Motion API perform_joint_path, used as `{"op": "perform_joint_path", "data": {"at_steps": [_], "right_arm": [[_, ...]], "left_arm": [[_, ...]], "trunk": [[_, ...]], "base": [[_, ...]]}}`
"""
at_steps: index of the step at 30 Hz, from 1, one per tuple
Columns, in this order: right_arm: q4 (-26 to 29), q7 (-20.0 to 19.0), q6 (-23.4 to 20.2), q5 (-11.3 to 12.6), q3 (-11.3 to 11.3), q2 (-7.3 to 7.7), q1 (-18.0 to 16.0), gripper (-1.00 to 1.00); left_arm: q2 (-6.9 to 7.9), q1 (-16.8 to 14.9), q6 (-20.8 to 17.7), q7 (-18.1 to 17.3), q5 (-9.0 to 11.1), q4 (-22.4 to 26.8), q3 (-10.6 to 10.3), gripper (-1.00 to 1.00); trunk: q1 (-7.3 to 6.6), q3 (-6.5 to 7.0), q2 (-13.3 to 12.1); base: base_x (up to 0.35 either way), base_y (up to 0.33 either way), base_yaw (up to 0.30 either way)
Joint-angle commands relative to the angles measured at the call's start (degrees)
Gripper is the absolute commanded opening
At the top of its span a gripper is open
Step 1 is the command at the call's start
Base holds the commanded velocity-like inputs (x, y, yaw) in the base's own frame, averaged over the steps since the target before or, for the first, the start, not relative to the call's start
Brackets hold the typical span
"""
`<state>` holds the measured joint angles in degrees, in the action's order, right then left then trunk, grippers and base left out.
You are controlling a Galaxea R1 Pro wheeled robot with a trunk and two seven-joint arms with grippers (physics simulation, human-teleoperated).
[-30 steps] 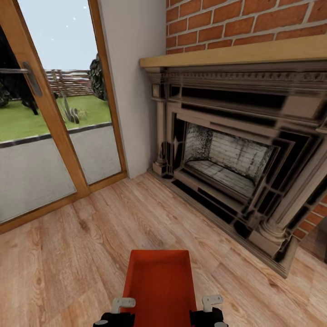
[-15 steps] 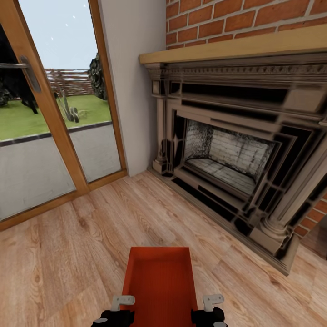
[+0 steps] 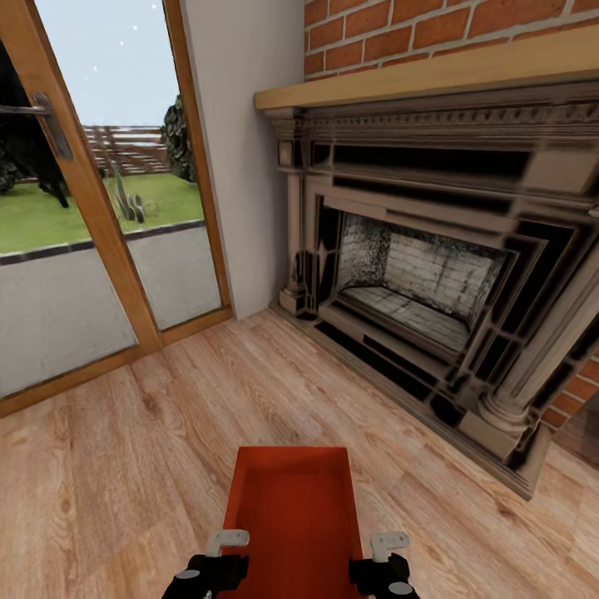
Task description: Move the two storage containers from the living room to the garage. In the garage, place one container on the floor and stack the other container on top of it (either order is fine).
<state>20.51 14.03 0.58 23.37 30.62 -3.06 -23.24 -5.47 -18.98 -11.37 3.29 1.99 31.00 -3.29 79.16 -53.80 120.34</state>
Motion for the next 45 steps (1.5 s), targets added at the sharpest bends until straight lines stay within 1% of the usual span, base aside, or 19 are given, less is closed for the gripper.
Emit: {"op": "perform_joint_path", "data": {"at_steps": [1,4,9,13,19,31,45], "right_arm": [[0.1,0.7,0.1,0.5,0.5,0.02,0.0,1.00],[0.3,2.2,0.1,0.5,0.5,0.00,0.0,1.00],[0.4,3.8,0.1,0.5,0.5,-0.02,0.0,1.00],[0.5,4.2,0.1,0.5,0.5,-0.01,0.0,1.00],[2.3,4.3,0.0,0.5,0.5,0.17,0.0,1.00],[2.9,4.3,-0.1,0.5,0.5,0.49,0.0,1.00],[2.9,4.3,-0.1,0.5,0.5,0.52,0.0,1.00]], "left_arm": [[0.05,0.0,-0.7,0.4,0.2,0.5,-0.3,1.00],[0.03,0.0,-2.0,0.4,0.2,2.9,-0.3,1.00],[0.03,0.0,-2.6,0.3,0.2,5.3,-0.3,1.00],[0.02,0.0,-2.7,0.3,0.2,5.8,-0.3,1.00],[0.15,0.0,-2.7,0.2,0.1,6.0,-0.4,1.00],[0.37,0.0,-2.6,0.3,0.0,6.0,-0.4,1.00],[0.45,0.0,-2.6,0.3,0.0,6.1,-0.4,1.00]], "trunk": [[0.22,-0.23,0.4],[0.88,-0.77,1.6],[1.97,-1.67,3.6],[2.85,-2.44,5.2],[4.17,-3.91,7.7],[4.17,-4.96,7.7],[4.17,-6.22,7.7]], "base": [[0.000,0.000,0.000],[0.000,0.000,0.000],[0.000,0.000,0.000],[0.000,0.000,0.000],[0.000,0.000,0.000],[0.000,0.000,0.033],[0.000,0.000,0.065]]}}
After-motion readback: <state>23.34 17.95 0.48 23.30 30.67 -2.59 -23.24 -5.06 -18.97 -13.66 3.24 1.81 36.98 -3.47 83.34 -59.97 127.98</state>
